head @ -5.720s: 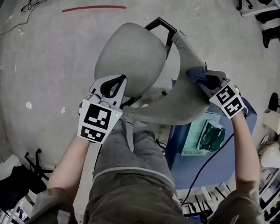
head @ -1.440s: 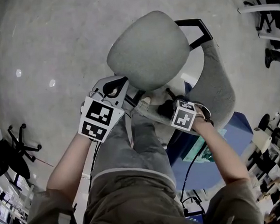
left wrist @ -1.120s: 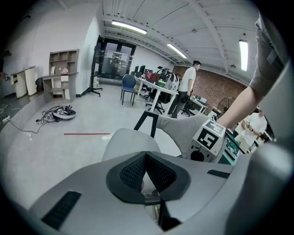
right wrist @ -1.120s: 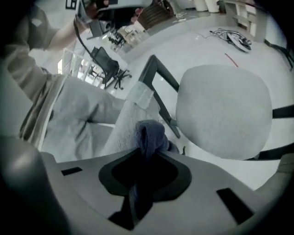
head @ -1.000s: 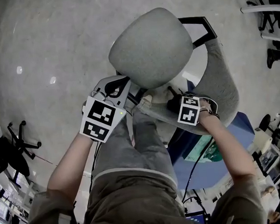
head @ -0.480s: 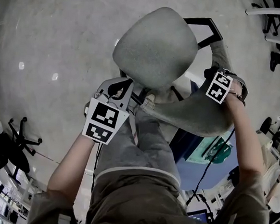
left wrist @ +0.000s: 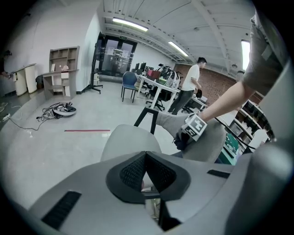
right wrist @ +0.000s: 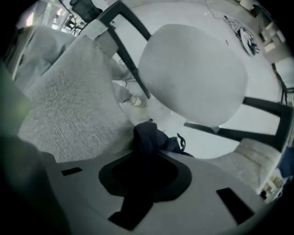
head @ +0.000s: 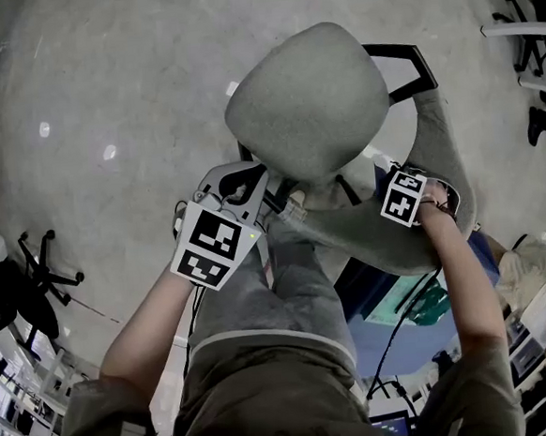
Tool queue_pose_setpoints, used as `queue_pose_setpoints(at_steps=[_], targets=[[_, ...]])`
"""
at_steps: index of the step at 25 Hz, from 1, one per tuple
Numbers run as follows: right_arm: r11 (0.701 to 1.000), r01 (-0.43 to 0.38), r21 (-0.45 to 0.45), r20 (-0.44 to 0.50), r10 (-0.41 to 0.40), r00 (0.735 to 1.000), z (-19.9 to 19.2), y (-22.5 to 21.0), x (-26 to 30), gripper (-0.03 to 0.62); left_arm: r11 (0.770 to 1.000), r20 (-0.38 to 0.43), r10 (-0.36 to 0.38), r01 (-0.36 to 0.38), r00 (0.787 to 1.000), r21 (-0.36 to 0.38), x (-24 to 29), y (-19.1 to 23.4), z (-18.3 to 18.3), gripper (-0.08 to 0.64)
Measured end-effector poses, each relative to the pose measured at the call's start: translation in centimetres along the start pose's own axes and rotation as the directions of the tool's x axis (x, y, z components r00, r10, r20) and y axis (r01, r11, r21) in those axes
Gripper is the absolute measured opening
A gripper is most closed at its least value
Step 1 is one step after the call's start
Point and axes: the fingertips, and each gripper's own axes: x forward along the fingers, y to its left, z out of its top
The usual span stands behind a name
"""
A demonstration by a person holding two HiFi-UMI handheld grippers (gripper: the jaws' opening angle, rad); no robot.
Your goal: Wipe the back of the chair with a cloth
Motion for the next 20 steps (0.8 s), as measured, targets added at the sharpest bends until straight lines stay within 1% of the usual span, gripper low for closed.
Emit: queue_pose_setpoints(at_steps=[1, 2, 3, 4, 5, 6, 7, 8, 10, 11, 13, 14, 15, 16, 17, 19, 20], targets=[[0.999, -0.029, -0.036, 0.01, 0.029, 1.0, 1.0, 1.9, 0.3, 0.081, 1.0, -0.005, 0.001, -0.001, 1.0, -0.001, 0.0, 0.1, -0.2, 0.017], [0.997, -0.066, -0.049, 0.041, 0.068, 0.997, 2.4, 3.6, 0.4, 0.081, 1.0, -0.01, 0.002, -0.002, 1.0, -0.001, 0.0, 0.2, -0.4, 0.017], [0.992, -0.119, -0.037, 0.092, 0.122, 0.988, 4.1, 5.1, 0.1, 0.081, 1.0, -0.014, 0.006, -0.006, 1.0, -0.001, 0.0, 0.3, -0.6, 0.017], [0.983, -0.183, -0.015, 0.154, 0.183, 0.971, 5.9, 6.6, -0.3, 0.081, 1.0, -0.018, 0.01, -0.01, 1.0, -0.001, 0.0, 0.4, -0.8, 0.017], [0.97, -0.242, 0.0, 0.214, 0.237, 0.948, 7.7, 7.9, -1.0, 0.081, 1.0, -0.021, 0.014, -0.014, 1.0, -0.002, -0.1, 0.5, -1.0, 0.017], [0.958, -0.288, 0.001, 0.266, 0.277, 0.923, 9.4, 9.0, -1.8, 0.081, 1.0, -0.023, 0.015, -0.016, 1.0, -0.002, -0.2, 0.6, -1.1, 0.017], [0.948, -0.317, -0.01, 0.31, 0.304, 0.901, 11.0, 10.0, -2.7, 0.081, 1.0, -0.024, 0.016, -0.016, 1.0, -0.002, -0.3, 0.6, -1.2, 0.017], [0.943, -0.331, -0.025, 0.352, 0.318, 0.88, 12.6, 10.7, -3.7, 0.081, 1.0, -0.023, 0.015, -0.015, 1.0, 0.0, -0.4, 0.5, -1.2, 0.017], [0.945, -0.324, -0.051, 0.431, 0.314, 0.846, 15.2, 11.5, -5.4, 0.081, 1.0, -0.02, 0.013, -0.013, 1.0, 0.006, -0.3, 0.5, -1.1, 0.017], [0.948, -0.312, -0.059, 0.46, 0.303, 0.834, 16.1, 11.6, -5.9, 0.081, 1.0, -0.02, 0.013, -0.013, 1.0, 0.009, -0.3, 0.5, -1.1, 0.017], [0.951, -0.303, -0.06, 0.486, 0.293, 0.823, 16.6, 11.7, -6.1, 0.081, 1.0, -0.019, 0.012, -0.012, 1.0, 0.012, -0.3, 0.4, -1.1, 0.017], [0.95, -0.307, -0.052, 0.486, 0.293, 0.823, 16.3, 11.5, -5.7, 0.081, 1.0, -0.018, 0.012, -0.011, 1.0, 0.013, -0.3, 0.4, -1.0, 0.017], [0.951, -0.307, -0.042, 0.479, 0.289, 0.829, 15.7, 11.2, -5.2, 0.081, 1.0, -0.016, 0.011, -0.01, 1.0, 0.014, -0.4, 0.4, -1.0, 0.017], [0.954, -0.297, -0.034, 0.459, 0.279, 0.843, 14.8, 10.9, -4.6, 0.081, 1.0, -0.015, 0.01, -0.009, 1.0, 0.016, -0.4, 0.4, -1.0, 0.017], [0.96, -0.278, -0.031, 0.422, 0.265, 0.867, 13.6, 10.4, -3.8, 0.081, 1.0, -0.015, 0.009, -0.008, 1.0, 0.018, -0.5, 0.4, -1.0, 0.017], [0.974, -0.221, -0.046, 0.313, 0.224, 0.923, 10.6, 9.4, -2.3, 0.081, 1.0, -0.017, 0.008, -0.007, 1.0, 0.022, -0.6, 0.3, -1.1, 0.017], [0.98, -0.189, -0.056, 0.256, 0.197, 0.946, 9.0, 8.7, -1.8, 0.081, 1.0, -0.018, 0.008, -0.008, 1.0, 0.026, -0.7, 0.3, -1.1, 0.017]])
